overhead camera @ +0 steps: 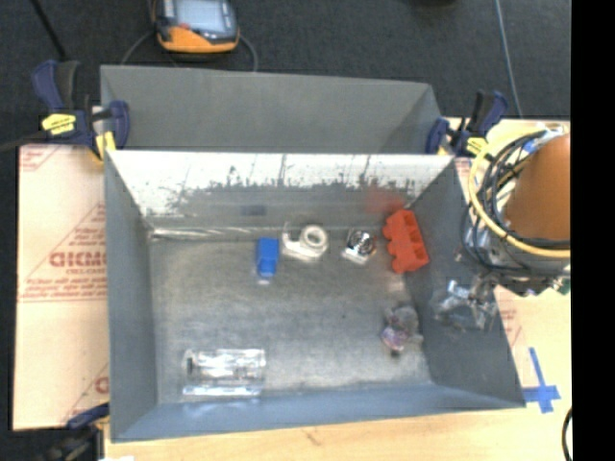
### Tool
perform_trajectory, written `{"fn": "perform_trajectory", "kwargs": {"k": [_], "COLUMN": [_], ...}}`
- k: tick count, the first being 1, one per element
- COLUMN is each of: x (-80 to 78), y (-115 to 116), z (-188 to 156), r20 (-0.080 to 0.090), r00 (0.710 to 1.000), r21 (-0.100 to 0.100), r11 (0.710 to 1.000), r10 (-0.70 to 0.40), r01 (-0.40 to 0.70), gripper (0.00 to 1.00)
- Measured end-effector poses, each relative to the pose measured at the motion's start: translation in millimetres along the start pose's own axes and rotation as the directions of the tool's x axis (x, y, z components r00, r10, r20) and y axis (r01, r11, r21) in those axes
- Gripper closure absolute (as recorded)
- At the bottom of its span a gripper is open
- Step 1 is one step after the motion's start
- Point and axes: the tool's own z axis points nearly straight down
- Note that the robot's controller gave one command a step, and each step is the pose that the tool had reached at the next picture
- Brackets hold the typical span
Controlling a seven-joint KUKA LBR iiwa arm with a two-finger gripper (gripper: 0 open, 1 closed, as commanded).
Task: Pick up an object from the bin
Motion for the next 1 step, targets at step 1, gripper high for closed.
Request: {"fn": "perform_trajectory", "kwargs": {"k": [1], "x": [-1.5], "y": [3.9], "z": [-50.1], "r20": [0.001], "r00": [0.889], "r21": [0.002], "r11": [0.889], "r10": [0.458], "r01": [-0.458], "gripper": [1.00]}}
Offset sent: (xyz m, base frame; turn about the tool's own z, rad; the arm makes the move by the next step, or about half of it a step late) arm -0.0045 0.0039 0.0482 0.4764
